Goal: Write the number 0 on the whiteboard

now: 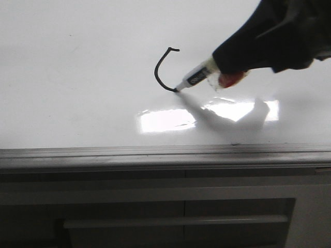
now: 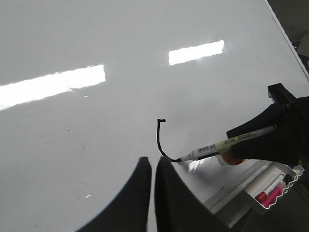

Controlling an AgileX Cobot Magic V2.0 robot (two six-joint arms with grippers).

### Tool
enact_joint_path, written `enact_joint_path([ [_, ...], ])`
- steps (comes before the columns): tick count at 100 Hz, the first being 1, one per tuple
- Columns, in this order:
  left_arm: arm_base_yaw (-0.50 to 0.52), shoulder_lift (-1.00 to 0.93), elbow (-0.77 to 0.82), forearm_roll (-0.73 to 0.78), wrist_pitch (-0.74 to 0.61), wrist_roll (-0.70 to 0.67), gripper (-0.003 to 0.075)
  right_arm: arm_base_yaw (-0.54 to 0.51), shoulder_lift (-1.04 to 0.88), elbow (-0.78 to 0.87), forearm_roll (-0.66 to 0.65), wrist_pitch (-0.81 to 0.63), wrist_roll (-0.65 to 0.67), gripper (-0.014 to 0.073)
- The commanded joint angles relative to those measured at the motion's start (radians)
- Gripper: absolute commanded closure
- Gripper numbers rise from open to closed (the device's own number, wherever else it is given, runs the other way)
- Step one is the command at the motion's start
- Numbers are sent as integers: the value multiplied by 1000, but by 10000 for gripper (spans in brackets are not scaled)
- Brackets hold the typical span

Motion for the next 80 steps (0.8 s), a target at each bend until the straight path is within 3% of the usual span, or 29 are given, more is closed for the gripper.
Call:
enact_joint_path([
  [1,-2,0,-28,-17,-62,-11,740,-49,-44,-14,-5,78,23,641],
  [33,-2,0,-28,-18,-62,-11,740,-219,-126,-40,-5,95,24,641],
  [65,-2,0,-28,-20,-62,-11,740,-212,-44,-145,-5,62,24,641],
  [80,-2,0,-28,-20,-62,-11,740,-143,14,-177,-5,53,24,642],
])
